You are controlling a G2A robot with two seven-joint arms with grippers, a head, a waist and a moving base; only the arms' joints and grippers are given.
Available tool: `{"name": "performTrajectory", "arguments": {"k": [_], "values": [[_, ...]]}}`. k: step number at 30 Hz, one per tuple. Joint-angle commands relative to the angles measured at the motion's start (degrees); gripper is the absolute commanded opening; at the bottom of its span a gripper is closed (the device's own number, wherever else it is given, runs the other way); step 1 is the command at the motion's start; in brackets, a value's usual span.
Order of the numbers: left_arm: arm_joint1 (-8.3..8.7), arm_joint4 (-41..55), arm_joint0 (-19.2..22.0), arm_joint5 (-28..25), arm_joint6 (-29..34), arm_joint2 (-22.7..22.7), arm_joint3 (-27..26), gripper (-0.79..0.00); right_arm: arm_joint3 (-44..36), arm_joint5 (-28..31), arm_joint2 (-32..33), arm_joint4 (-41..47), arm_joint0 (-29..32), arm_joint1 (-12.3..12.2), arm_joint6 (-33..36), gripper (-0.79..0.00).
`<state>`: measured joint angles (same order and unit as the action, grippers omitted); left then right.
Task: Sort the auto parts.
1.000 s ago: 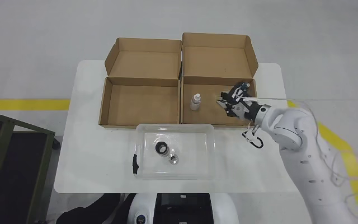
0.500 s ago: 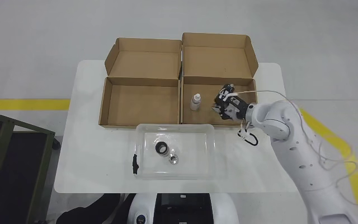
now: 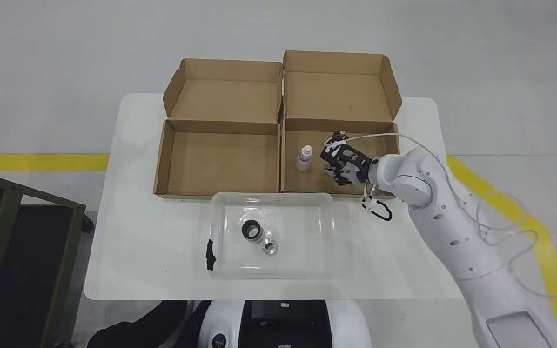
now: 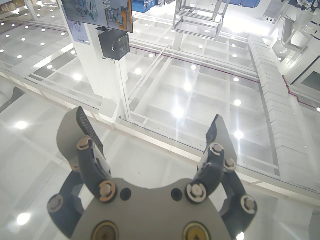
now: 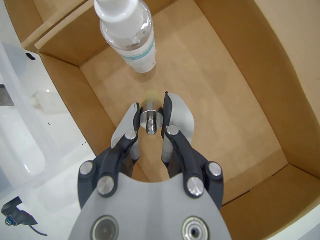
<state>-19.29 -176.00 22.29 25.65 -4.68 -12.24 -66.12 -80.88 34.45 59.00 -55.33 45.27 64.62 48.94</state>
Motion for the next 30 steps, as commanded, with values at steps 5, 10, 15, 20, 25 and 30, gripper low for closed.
{"name": "performTrajectory", "arguments": {"k": [5,10,15,20,25,30], "values": [[0.0,0.0,0.0,0.0,0.0,0.0,0.0,0.0,1.57,-1.76,-1.78,-1.37,-1.52,0.47,-0.24,-0.727],[0.0,0.0,0.0,0.0,0.0,0.0,0.0,0.0,1.87,-2.34,-3.21,-1.54,-2.35,0.86,-0.23,-0.613],[0.0,0.0,0.0,0.0,0.0,0.0,0.0,0.0,2.38,-2.97,-4.61,-1.72,-3.34,1.31,-0.22,-0.588],[0.0,0.0,0.0,0.0,0.0,0.0,0.0,0.0,1.71,-3.02,-5.06,-1.44,-3.98,1.55,-0.97,-0.505],[0.0,0.0,0.0,0.0,0.0,0.0,0.0,0.0,-1.05,-3.22,-3.14,-1.48,-2.82,0.97,-0.58,-0.486],[0.0,0.0,0.0,0.0,0.0,0.0,0.0,0.0,-5.81,-2.4,0.54,-0.45,0.52,-0.2,0.11,-0.462]]}}
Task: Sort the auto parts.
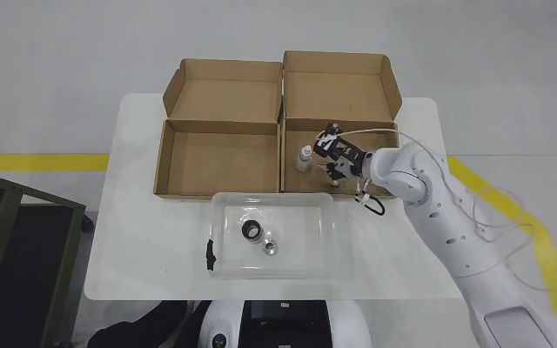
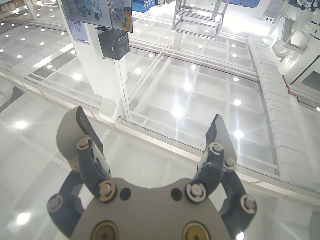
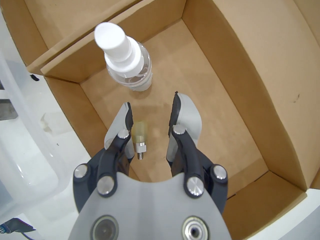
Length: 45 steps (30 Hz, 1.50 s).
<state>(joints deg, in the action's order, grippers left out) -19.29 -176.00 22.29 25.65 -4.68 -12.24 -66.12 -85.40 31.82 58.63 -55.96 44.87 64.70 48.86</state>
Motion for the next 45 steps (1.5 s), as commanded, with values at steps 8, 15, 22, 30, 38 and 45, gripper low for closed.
{"name": "performTrajectory", "arguments": {"k": [8,15,22,30,38,45], "values": [[0.0,0.0,0.0,0.0,0.0,0.0,0.0,0.0,-14.67,1.93,7.91,0.89,9.49,-2.45,0.51,-0.428],[0.0,0.0,0.0,0.0,0.0,0.0,0.0,0.0,-26.96,4.73,11.44,0.47,18.2,-3.87,0.02,-0.409],[0.0,0.0,0.0,0.0,0.0,0.0,0.0,0.0,-35.85,7.85,10.43,-2.73,23.9,-4.61,-0.28,-0.4],[0.0,0.0,0.0,0.0,0.0,0.0,0.0,0.0,-37.73,8.77,4.19,-7.76,25.74,-4.46,-2.1,-0.348],[0.0,0.0,0.0,0.0,0.0,0.0,0.0,0.0,-34.34,9.38,-1.44,-9.14,23.15,-3.83,-2.68,-0.348],[0.0,0.0,0.0,0.0,0.0,0.0,0.0,0.0,-31.21,9.5,-5.68,-9.73,20.55,-3.16,-2.26,-0.345]]}}
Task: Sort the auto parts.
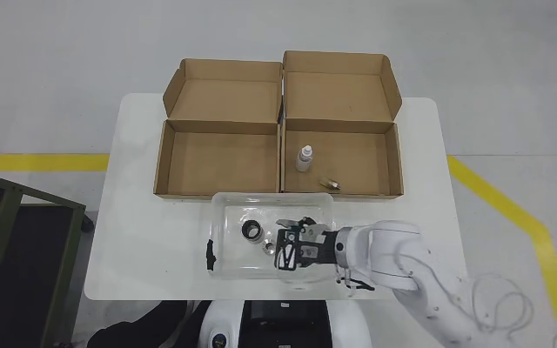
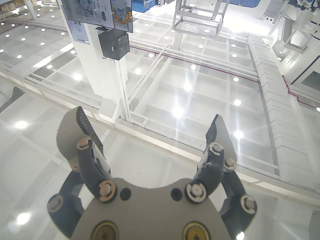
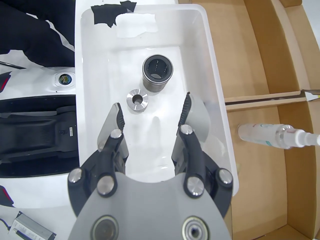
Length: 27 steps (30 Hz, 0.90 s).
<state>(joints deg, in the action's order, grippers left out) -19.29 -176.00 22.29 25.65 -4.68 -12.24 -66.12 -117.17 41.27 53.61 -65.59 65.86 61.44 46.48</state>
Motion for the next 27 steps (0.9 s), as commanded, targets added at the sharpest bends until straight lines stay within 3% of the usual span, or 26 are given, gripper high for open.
{"name": "performTrajectory", "arguments": {"k": [1,27], "values": [[0.0,0.0,0.0,0.0,0.0,0.0,0.0,0.0,1.19,0.15,-1.33,-0.09,-0.79,0.22,0.2,-0.351],[0.0,0.0,0.0,0.0,0.0,0.0,0.0,0.0,12.48,-1.6,-12.85,-3.05,-8.28,3.33,1.07,-0.382]]}}
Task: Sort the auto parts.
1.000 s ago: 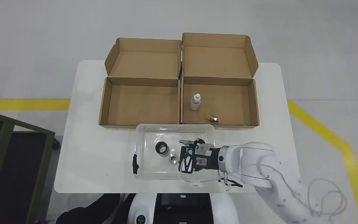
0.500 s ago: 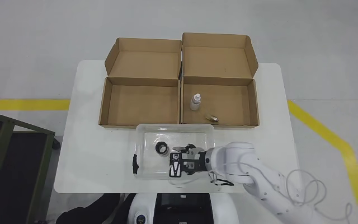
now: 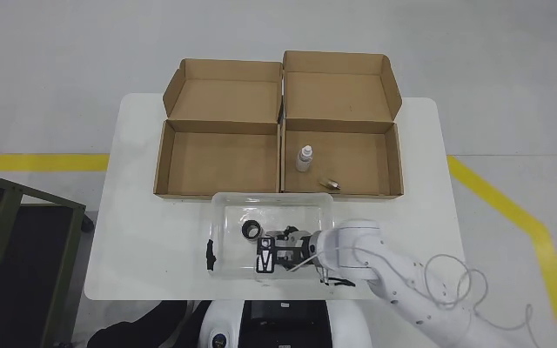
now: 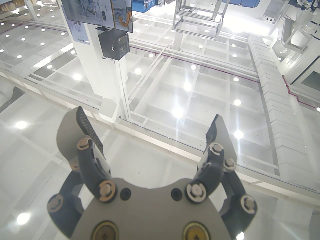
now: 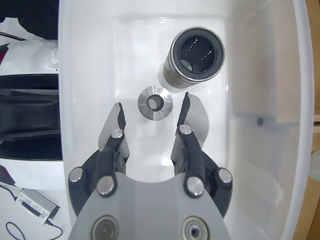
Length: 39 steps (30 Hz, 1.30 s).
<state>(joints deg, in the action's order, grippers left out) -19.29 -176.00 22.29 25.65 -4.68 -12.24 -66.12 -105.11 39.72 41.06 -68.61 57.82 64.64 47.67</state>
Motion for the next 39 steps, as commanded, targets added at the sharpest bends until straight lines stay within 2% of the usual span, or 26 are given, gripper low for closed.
{"name": "performTrajectory", "arguments": {"k": [1,18,22,27,29,39], "values": [[0.0,0.0,0.0,0.0,0.0,0.0,0.0,0.0,0.78,-0.12,-0.54,-0.04,-0.5,0.24,-0.27,-0.385],[0.0,0.0,0.0,0.0,0.0,0.0,0.0,0.0,4.59,-0.28,-3.24,-1.21,-2.9,1.68,-2.1,-0.425],[0.0,0.0,0.0,0.0,0.0,0.0,0.0,0.0,4.97,-0.28,-3.33,-1.19,-3.06,1.84,-2.16,-0.489],[0.0,0.0,0.0,0.0,0.0,0.0,0.0,0.0,4.52,0.1,-3.05,-1.14,-2.96,1.83,-2.01,-0.671],[0.0,0.0,0.0,0.0,0.0,0.0,0.0,0.0,3.98,0.35,-2.84,-1.0,-2.81,1.77,-1.88,-0.773],[0.0,0.0,0.0,0.0,0.0,0.0,0.0,0.0,-3.01,1.76,0.63,0.3,-0.21,0.49,-0.29,-0.785]]}}
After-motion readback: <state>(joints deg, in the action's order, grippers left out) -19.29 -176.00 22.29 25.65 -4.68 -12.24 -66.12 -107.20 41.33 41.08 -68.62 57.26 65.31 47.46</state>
